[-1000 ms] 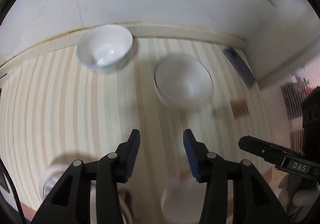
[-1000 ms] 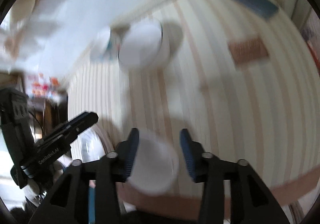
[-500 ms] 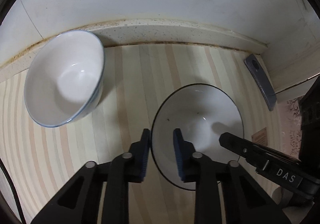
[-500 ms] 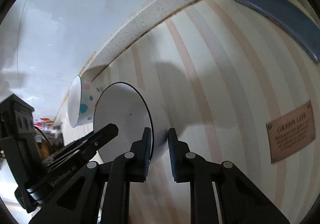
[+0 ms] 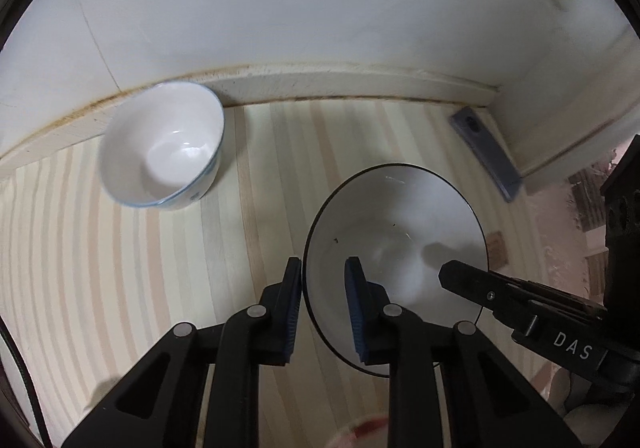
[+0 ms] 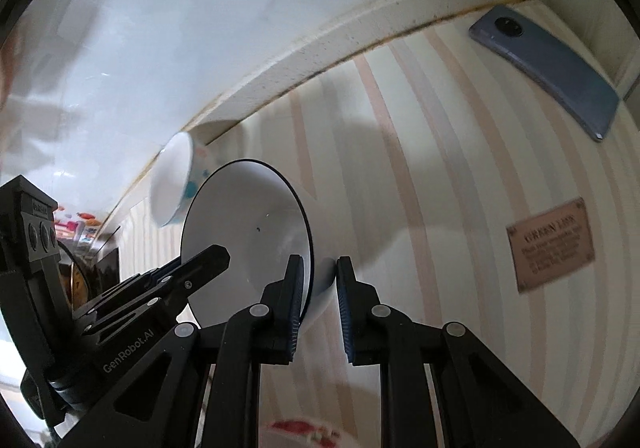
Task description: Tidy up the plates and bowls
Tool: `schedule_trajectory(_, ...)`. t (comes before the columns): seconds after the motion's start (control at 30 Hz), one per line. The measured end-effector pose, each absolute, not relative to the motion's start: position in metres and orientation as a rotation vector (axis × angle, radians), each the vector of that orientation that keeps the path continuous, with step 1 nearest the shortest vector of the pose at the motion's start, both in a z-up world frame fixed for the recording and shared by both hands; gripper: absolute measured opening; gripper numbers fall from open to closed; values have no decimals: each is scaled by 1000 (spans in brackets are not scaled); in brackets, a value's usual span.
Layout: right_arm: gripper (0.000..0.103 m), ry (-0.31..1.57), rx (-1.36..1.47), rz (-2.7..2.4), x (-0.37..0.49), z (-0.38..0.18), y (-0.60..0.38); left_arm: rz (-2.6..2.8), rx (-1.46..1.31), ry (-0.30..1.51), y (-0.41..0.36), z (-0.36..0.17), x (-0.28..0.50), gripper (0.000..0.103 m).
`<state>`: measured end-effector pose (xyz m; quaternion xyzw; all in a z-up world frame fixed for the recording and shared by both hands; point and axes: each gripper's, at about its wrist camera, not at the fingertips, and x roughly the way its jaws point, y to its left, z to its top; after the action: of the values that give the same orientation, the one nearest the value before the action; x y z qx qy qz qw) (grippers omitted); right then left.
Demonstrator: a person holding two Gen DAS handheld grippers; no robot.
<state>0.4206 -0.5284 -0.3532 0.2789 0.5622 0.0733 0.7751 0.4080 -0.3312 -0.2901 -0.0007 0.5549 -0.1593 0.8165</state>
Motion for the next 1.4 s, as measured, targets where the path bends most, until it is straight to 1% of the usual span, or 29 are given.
schedule_trajectory(0.27,18,1178,598,183,349,-305,-524,-383,18,1130,-321,-244,341,19)
schedule_trajectory(0.5,18,1194,590,188,288,-290,-511,-420,26,1140,-314,-239,292,19)
schedule_trajectory(0.73,18,1251,606,172,251,-311,-504,-433,56,1213,-317,-261,269,19)
schedule_trajectory(1.1,18,1340,582,152,244,-354,-496,-414,134,1315,-324,-301,260,19)
schedule_trajectory(1.4,18,1377,563,151,242,-367,-492,-400,177,1352,-326,-317,258,19)
